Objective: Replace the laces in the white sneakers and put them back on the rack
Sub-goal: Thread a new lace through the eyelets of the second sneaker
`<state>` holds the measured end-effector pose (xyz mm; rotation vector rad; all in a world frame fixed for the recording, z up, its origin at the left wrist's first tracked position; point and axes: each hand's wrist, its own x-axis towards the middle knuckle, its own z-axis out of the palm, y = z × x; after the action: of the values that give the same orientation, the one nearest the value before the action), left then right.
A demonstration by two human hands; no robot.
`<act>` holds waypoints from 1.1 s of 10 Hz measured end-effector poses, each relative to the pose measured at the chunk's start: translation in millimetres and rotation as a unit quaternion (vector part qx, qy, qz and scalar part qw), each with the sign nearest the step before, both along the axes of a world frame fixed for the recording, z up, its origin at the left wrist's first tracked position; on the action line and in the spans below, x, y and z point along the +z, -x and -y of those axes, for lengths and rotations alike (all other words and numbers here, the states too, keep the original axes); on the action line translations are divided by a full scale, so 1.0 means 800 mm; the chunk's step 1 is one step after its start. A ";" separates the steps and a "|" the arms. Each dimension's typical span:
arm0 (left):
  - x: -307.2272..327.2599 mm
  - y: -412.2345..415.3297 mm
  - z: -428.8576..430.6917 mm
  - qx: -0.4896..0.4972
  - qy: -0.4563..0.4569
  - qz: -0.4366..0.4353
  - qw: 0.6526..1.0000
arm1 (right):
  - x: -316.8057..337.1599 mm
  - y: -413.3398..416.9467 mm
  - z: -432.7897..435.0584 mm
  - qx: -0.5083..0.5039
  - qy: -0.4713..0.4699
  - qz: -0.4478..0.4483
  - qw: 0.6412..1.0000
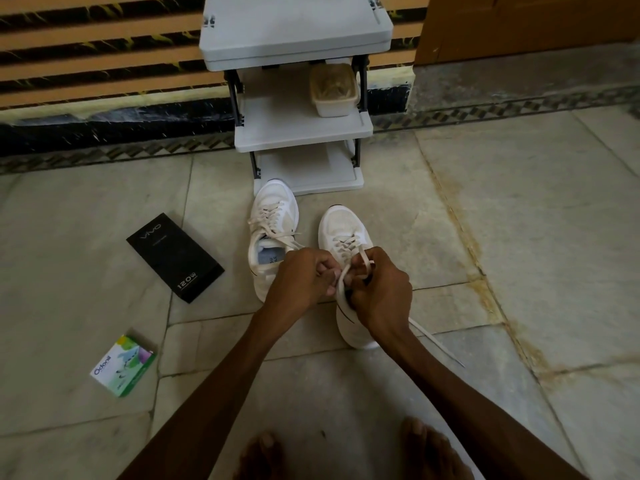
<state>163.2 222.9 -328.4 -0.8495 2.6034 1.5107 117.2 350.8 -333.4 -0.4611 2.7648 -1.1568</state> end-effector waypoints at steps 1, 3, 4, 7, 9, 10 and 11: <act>-0.002 -0.002 0.000 -0.001 0.024 -0.006 1.000 | 0.004 -0.001 -0.002 0.024 -0.017 -0.010 1.000; 0.001 -0.001 -0.004 -0.023 0.077 0.006 0.997 | 0.000 0.000 0.003 0.013 -0.056 -0.026 0.998; 0.003 -0.001 -0.006 -0.044 0.131 0.000 0.990 | -0.002 0.001 0.003 0.015 -0.062 -0.025 0.998; 0.028 -0.001 0.028 0.057 0.323 -0.095 0.940 | -0.008 0.002 0.000 0.040 -0.064 -0.016 0.997; 0.106 0.024 0.106 0.351 -0.184 -0.268 0.878 | -0.010 0.003 0.001 0.038 -0.063 -0.013 0.997; 0.118 0.022 0.067 0.235 -0.521 -0.253 0.781 | -0.011 0.002 0.001 0.034 -0.055 -0.015 0.998; 0.092 0.017 0.027 0.117 -0.257 -0.090 0.955 | -0.012 0.002 0.001 0.017 -0.052 -0.022 0.998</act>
<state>149.3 201.5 -254.9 -1.0156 2.0823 2.2807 115.6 349.6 -342.6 -0.5263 2.8256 -1.0009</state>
